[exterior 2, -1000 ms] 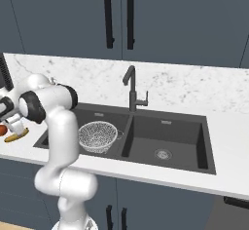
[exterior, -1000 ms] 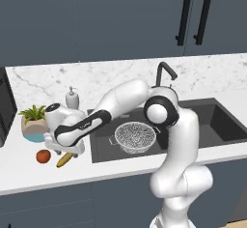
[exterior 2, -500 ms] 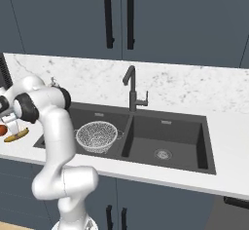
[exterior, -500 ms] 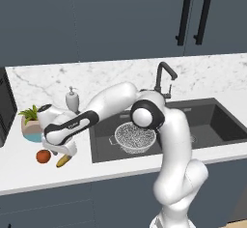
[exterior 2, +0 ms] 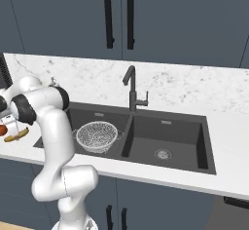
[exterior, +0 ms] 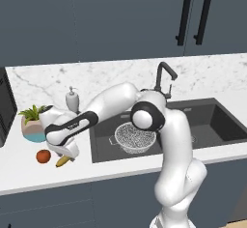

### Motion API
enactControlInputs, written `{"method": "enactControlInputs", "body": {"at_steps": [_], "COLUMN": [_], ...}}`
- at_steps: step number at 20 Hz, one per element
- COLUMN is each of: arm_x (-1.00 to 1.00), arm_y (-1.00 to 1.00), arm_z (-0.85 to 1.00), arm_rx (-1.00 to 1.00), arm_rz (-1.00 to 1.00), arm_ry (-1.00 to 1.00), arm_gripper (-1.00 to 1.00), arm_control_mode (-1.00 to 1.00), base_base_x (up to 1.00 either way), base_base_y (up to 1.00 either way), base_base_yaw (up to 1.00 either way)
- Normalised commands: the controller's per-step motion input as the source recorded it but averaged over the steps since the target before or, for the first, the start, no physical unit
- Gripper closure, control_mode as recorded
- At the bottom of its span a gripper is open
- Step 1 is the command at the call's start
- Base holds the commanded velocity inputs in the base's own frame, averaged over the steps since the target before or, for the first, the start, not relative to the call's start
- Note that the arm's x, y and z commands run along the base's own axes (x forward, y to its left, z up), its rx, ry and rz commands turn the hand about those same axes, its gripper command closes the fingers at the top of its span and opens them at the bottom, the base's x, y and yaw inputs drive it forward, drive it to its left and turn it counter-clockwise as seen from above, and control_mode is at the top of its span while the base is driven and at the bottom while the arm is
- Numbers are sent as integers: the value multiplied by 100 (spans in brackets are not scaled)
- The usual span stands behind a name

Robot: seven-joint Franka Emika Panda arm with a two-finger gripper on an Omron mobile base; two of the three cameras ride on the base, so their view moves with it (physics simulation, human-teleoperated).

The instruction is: Put the colander in the sink, put the banana, orange in the colander, and turn on the sink faucet and pour water over the colander.

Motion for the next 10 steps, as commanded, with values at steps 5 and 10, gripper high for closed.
{"method": "enactControlInputs", "body": {"at_steps": [5,10], "arm_x": [-18,-3], "arm_y": [-47,-26], "arm_z": [-17,-30], "arm_rx": [0,0], "arm_rz": [-1,0], "arm_ry": [0,0], "arm_gripper": [-100,-100], "arm_control_mode": [-100,-100], "base_base_x": [0,0], "base_base_y": [0,0], "base_base_yaw": [0,0]}}
